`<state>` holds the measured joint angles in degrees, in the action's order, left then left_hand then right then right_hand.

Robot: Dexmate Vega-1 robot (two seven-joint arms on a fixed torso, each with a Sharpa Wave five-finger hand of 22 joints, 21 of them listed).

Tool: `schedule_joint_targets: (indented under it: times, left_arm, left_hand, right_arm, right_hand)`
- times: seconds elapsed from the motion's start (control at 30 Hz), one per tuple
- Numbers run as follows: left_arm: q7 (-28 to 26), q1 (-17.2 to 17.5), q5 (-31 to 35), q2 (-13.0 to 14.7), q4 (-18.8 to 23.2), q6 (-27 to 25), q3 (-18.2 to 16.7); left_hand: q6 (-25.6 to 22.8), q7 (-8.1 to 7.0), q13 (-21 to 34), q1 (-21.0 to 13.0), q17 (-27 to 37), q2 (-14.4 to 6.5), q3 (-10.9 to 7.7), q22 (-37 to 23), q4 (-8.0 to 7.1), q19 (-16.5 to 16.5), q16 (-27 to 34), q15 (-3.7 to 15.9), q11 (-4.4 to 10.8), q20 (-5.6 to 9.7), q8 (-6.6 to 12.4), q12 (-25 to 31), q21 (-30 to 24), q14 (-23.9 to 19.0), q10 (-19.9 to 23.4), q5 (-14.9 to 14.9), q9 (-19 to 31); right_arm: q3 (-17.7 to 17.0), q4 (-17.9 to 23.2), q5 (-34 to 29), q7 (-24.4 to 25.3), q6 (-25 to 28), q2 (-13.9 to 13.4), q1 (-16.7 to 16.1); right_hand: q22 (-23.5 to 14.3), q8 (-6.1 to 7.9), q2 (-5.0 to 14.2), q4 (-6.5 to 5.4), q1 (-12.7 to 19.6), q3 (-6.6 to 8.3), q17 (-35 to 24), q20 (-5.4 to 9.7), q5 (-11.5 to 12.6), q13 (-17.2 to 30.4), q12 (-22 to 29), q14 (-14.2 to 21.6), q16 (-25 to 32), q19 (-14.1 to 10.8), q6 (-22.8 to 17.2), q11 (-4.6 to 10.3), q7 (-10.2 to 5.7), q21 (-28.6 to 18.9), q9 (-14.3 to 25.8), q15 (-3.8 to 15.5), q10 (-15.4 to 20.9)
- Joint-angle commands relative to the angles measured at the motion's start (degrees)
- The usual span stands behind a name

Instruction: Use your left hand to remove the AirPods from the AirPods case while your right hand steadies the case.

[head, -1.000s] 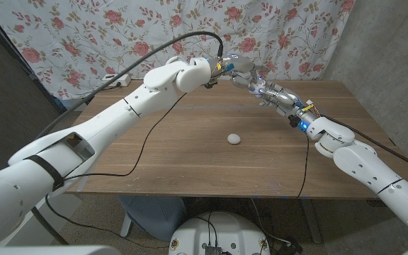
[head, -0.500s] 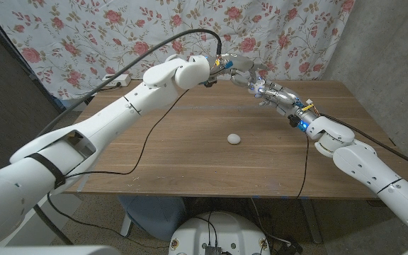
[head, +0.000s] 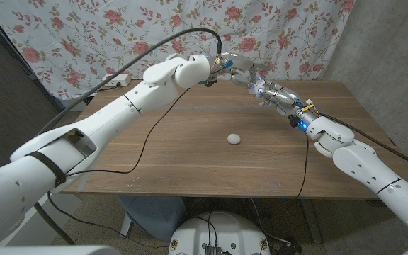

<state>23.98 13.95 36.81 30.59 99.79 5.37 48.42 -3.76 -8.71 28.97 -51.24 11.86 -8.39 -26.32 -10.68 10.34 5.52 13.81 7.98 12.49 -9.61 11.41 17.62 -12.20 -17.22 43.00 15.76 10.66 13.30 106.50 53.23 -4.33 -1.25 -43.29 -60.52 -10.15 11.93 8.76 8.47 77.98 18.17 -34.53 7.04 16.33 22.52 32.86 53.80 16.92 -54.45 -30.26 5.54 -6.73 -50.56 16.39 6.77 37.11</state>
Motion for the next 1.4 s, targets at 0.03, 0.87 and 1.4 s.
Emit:
schedule_joint_targets:
  times: [0.03,0.87,1.4]
  left_arm:
    - [1.2,-0.8,-1.1,0.2,-0.4,1.1,0.2]
    - [0.7,-0.6,-0.5,0.0,-0.8,1.2,0.4]
    - [-0.4,-0.1,0.0,-0.2,-0.6,0.9,0.5]
  left_hand:
    - [0.1,-0.60,0.6,-1.4,0.1,0.0,-1.08,0.0,0.11,-0.2,-0.1,0.07,0.01,0.06,-0.18,0.5,0.2,-0.1,-0.6,0.9,0.0]
    - [-0.3,-0.38,3.1,-3.0,0.9,1.7,-2.97,0.1,-0.60,0.1,-0.1,1.29,0.07,-0.14,-0.25,3.5,0.2,-1.7,1.0,4.2,0.0]
    - [0.1,-0.59,4.2,0.6,1.8,4.1,0.26,0.0,-2.09,0.0,-0.4,-0.04,-0.14,-0.14,-0.32,3.0,0.2,0.0,-2.6,3.2,0.0]
  right_arm:
    - [-0.4,0.2,0.1,0.5,-0.2,0.0,-0.6]
    - [-0.5,0.1,0.1,0.4,-0.6,0.2,-0.8]
    - [-0.5,0.2,0.1,-0.1,-0.8,0.0,-0.8]
  right_hand:
    - [0.0,0.07,0.58,0.20,0.0,0.21,-0.1,4.74,0.3,6.7,12.0,1.5,-0.3,3.7,-0.4,0.52,0.01,-0.4,0.1,6.22,1.0]
    - [0.0,0.06,0.54,0.22,0.0,0.20,-0.4,4.74,0.3,6.6,12.0,1.5,-0.6,4.0,-0.4,0.54,0.02,-1.0,0.1,6.21,1.1]
    - [0.0,0.06,0.45,0.24,-0.1,0.17,-0.6,4.72,0.3,6.4,11.9,1.7,-0.7,4.2,-0.4,0.56,0.06,-1.4,0.1,6.22,1.4]
